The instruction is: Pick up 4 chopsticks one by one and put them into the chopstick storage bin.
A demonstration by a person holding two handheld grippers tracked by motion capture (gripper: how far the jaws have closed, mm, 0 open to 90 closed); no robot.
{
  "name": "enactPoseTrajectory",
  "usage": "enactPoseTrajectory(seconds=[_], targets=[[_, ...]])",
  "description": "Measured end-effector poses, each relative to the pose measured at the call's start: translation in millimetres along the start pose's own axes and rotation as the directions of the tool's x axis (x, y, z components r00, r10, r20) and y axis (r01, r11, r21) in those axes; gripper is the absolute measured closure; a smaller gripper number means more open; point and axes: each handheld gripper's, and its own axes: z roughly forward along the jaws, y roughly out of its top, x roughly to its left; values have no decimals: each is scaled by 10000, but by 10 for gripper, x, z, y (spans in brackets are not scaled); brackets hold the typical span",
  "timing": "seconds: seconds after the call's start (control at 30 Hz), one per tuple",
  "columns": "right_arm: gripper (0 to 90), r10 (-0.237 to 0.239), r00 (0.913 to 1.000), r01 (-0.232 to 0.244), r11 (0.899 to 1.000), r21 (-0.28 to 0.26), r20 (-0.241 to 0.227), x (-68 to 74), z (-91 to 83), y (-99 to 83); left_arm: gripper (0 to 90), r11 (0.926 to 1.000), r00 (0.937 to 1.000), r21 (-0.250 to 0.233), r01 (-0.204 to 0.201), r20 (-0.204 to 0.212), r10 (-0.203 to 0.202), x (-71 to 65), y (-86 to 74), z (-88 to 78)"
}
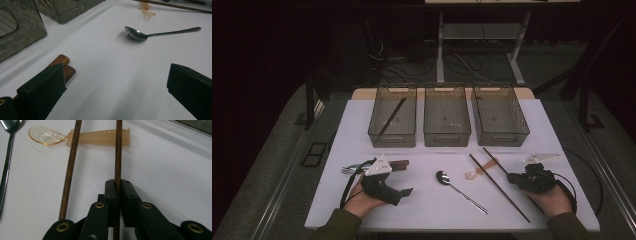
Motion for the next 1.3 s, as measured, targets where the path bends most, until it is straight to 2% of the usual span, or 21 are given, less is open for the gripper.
enactPoseTrajectory(seconds=[0.2, 0.67, 1.03, 1.3], targets=[[847, -16, 10000, 16, 10000, 26, -25, -1, -6, -1, 7, 10000, 10000, 7, -21, 3, 21, -1, 0, -1], [850, -521, 9985, 519, 9986, -101, -175, 16, -60, 9, 7, 10000, 10000, 19, -52, 43, 52, -2, -2, -1], [850, -892, 9918, 825, 9938, -752, -912, 56, -124, 132, 7, 9999, 9999, 67, -89, 112, 89, 3, -11, 11], [849, -824, 9884, 678, 9911, -1147, -1273, 45, -137, 225, 6, 9999, 9998, 52, -119, 157, 118, 2, -12, 13]])
